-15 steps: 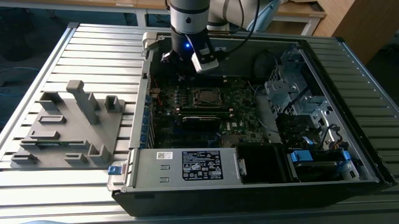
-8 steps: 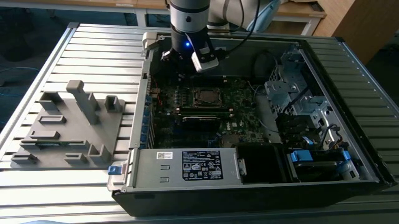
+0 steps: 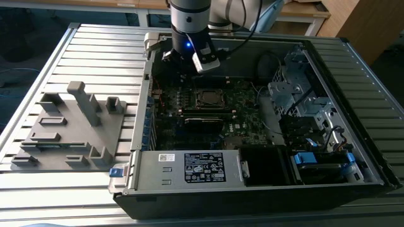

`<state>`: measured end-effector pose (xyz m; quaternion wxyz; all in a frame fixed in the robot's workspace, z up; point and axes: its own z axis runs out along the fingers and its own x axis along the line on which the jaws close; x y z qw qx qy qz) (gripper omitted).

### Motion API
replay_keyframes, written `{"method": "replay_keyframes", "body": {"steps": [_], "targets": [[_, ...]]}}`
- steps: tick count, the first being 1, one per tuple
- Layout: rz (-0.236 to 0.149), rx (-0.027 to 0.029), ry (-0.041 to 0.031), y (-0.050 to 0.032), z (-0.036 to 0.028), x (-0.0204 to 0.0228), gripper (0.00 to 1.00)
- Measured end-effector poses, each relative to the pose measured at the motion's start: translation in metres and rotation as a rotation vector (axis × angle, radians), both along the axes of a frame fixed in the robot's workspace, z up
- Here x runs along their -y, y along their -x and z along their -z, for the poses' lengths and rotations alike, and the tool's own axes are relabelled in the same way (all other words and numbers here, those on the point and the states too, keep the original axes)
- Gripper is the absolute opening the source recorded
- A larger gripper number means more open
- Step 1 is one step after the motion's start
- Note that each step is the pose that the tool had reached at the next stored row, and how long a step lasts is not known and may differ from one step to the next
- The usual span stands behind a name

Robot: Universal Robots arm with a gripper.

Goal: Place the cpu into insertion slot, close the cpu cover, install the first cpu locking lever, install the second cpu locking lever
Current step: 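Install the first cpu locking lever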

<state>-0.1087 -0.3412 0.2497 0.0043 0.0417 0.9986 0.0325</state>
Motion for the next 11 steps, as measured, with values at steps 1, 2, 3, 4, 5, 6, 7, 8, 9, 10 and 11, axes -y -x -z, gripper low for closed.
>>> {"method": "replay_keyframes", "body": {"steps": [1, 2, 3, 4, 5, 6, 7, 8, 9, 10, 11], "targets": [[0.000, 0.0005, 0.0001, 0.0001, -0.0004, 0.0000, 0.10], [0.000, 0.0010, 0.0000, 0.0001, -0.0010, 0.0000, 0.10], [0.000, 0.0013, 0.0000, 0.0001, -0.0019, 0.0000, 0.10], [0.000, 0.0016, -0.0001, 0.0001, -0.0028, 0.0000, 0.10], [0.000, 0.0018, 0.0000, 0.0001, -0.0036, 0.0000, 0.10], [0.000, 0.0022, -0.0001, 0.0001, -0.0041, 0.0000, 0.10], [0.000, 0.0025, -0.0002, 0.0001, -0.0043, 0.0000, 0.10], [0.000, 0.0028, -0.0004, 0.0002, -0.0043, 0.0000, 0.10], [0.000, 0.0031, -0.0005, 0.0005, -0.0043, -0.0001, 0.10], [0.000, 0.0032, -0.0009, 0.0008, -0.0043, -0.0003, 0.10], [0.000, 0.0031, -0.0011, 0.0011, -0.0044, -0.0005, 0.10]]}}
